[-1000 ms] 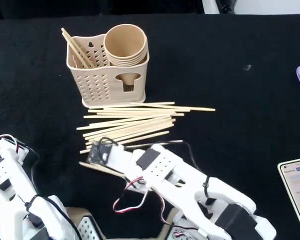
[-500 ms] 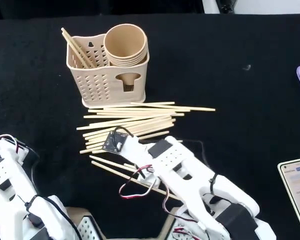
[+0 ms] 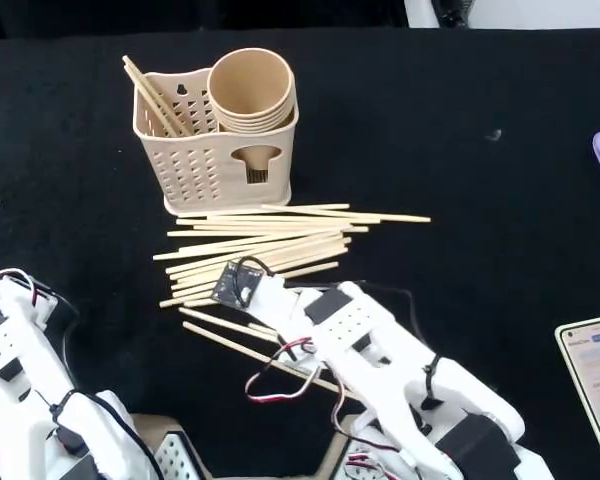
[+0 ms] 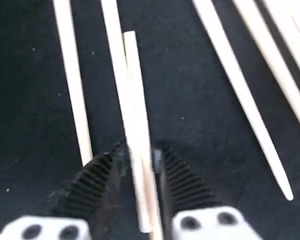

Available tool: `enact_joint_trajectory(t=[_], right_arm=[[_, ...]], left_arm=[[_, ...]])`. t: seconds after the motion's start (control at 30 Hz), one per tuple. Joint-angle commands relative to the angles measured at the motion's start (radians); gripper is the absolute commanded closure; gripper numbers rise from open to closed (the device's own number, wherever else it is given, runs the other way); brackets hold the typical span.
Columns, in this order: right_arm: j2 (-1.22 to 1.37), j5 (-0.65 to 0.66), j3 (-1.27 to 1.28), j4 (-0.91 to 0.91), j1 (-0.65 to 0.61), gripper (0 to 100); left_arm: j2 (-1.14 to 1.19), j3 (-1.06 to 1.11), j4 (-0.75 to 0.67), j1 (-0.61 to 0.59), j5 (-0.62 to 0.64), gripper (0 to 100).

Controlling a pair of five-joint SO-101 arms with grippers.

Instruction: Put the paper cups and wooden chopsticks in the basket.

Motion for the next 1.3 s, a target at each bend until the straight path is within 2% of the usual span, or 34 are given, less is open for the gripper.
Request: enact_joint_trajectory(t=[0.0,0.13,0.43,0.73,0.87,1.03,1.17,1.27], right_arm=[[-0.015,0.006,0.013,-0.009,0.008,98.9],[-0.036,0.003,-0.013,0.017,0.012,98.8],[-0.423,0.006,-0.272,0.39,0.012,98.8],[-0.736,-0.006,-0.328,0.37,0.012,98.8],[-0.789,-0.112,-0.404,0.161,0.012,98.8],[-0.788,-0.287,-0.369,-0.33,0.009,98.8],[-0.771,-0.321,-0.265,-0.786,0.006,98.7],[-0.684,-0.322,-0.254,-0.962,0.006,98.8]], left_arm=[[-0.025,-0.051,-0.014,0.007,0.011,82],[-0.025,-0.051,-0.015,0.005,0.011,82],[-0.025,-0.051,-0.015,0.005,0.011,82],[-0.025,-0.051,-0.015,0.005,0.011,82],[-0.025,-0.051,-0.015,0.007,0.011,82],[-0.025,-0.05,-0.017,0.007,0.011,82],[-0.025,-0.05,-0.017,0.007,0.011,82],[-0.025,-0.05,-0.017,0.007,0.011,82]])
